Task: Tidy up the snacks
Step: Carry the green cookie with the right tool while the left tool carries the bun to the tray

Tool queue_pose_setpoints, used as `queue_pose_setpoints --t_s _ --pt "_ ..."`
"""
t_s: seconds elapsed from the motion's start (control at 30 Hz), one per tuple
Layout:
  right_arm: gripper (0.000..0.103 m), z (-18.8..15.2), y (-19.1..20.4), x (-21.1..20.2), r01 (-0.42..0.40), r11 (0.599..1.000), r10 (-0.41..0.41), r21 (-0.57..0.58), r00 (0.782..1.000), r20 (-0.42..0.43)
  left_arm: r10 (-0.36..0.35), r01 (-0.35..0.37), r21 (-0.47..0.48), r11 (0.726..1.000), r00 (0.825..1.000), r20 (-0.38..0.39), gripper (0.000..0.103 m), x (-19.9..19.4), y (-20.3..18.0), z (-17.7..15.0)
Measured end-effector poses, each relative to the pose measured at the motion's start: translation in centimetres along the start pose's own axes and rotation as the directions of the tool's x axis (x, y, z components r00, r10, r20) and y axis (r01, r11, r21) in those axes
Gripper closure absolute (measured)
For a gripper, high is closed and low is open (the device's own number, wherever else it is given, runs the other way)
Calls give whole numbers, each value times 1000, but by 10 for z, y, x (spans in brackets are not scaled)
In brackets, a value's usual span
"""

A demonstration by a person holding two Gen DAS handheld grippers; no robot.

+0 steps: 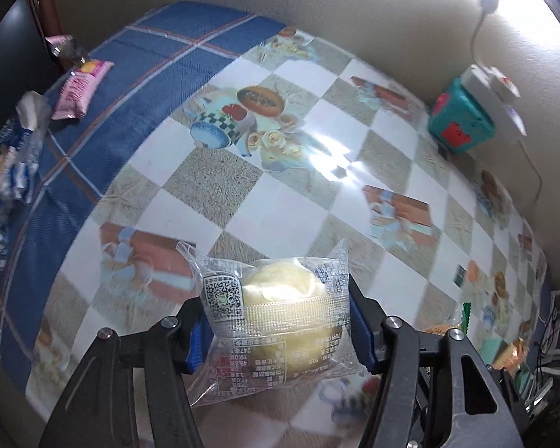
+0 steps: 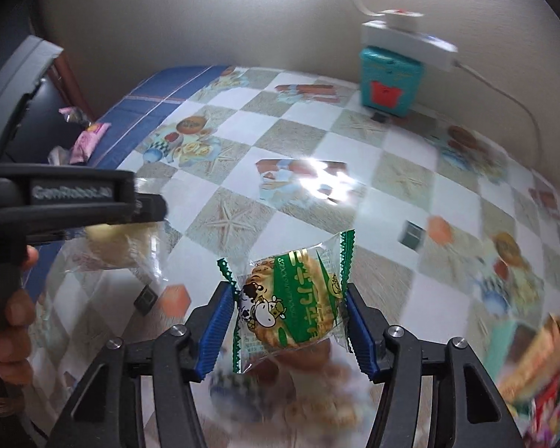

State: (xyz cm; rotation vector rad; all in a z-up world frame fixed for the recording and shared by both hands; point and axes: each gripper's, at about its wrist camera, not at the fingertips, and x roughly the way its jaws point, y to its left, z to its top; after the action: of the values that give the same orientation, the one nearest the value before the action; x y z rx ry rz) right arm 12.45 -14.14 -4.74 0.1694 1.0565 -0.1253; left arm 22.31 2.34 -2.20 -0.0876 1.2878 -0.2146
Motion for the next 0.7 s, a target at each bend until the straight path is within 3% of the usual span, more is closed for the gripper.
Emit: queue_pose_setpoints --t_s 0.23,0.7 --pt "42 -27 -17 -59 -6 991 -2 135 998 60 -11 9 31 999 999 42 40 -59 -21 -34" --pt "41 -102 -78 -151 56 921 -118 386 983 139 -79 68 119 991 992 95 40 -101 -93 -119"
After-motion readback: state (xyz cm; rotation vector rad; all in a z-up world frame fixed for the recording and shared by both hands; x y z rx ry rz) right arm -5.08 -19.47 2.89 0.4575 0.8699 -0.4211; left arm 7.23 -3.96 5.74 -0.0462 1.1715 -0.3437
